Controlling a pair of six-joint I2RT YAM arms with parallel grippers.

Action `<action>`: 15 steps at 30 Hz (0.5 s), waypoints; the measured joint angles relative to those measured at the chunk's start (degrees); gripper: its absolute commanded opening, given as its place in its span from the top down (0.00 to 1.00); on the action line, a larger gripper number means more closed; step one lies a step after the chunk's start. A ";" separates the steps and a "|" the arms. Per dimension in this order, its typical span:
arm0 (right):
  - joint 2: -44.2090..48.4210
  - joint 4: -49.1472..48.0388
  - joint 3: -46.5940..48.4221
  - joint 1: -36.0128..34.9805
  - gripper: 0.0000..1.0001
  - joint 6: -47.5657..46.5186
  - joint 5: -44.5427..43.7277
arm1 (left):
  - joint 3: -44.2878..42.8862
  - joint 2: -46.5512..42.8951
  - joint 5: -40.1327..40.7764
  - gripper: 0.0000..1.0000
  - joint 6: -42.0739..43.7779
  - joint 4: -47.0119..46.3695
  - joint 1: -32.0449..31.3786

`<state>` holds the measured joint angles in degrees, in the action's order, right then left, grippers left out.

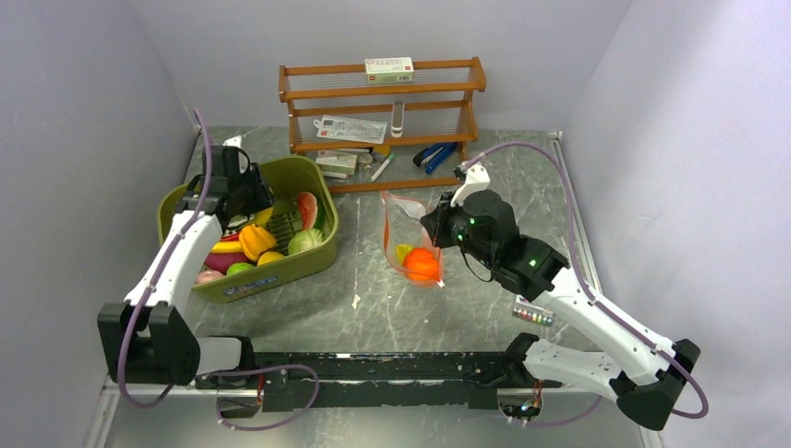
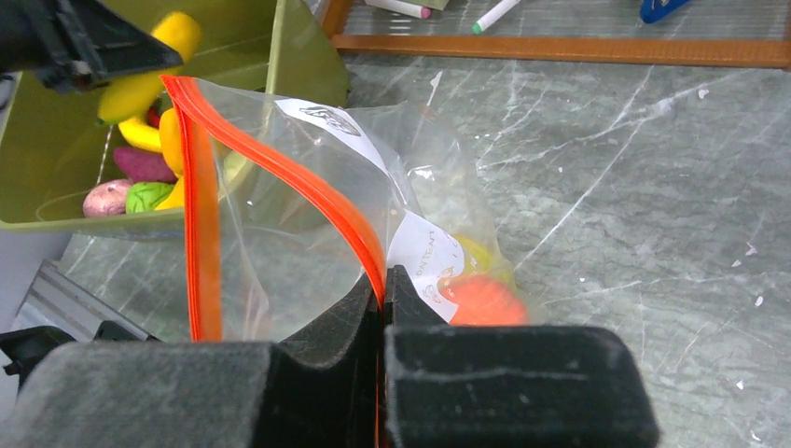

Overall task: Place the food in the zip-top bag and seal the zipper
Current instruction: Pick up the fake fruit from the bin.

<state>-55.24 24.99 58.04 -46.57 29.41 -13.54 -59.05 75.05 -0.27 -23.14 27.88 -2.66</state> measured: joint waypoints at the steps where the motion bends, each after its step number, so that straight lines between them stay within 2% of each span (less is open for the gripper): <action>1: -0.22 0.02 0.02 0.00 1.00 -0.02 -0.02 | -0.63 -1.09 -1.40 0.84 0.15 0.52 0.00; 10: -5.90 1.81 4.00 0.00 1.00 0.33 -0.02 | -1.53 -16.94 -17.66 0.82 -1.29 1.77 0.00; 15: -7.98 1.73 4.44 0.00 1.00 0.57 0.02 | -1.53 -18.73 -30.21 0.82 -2.43 1.95 0.00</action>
<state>-63.22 26.72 62.48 -46.57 29.98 -13.52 -60.58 56.31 -30.48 -25.56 29.82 -2.66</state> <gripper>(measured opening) 0.006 0.359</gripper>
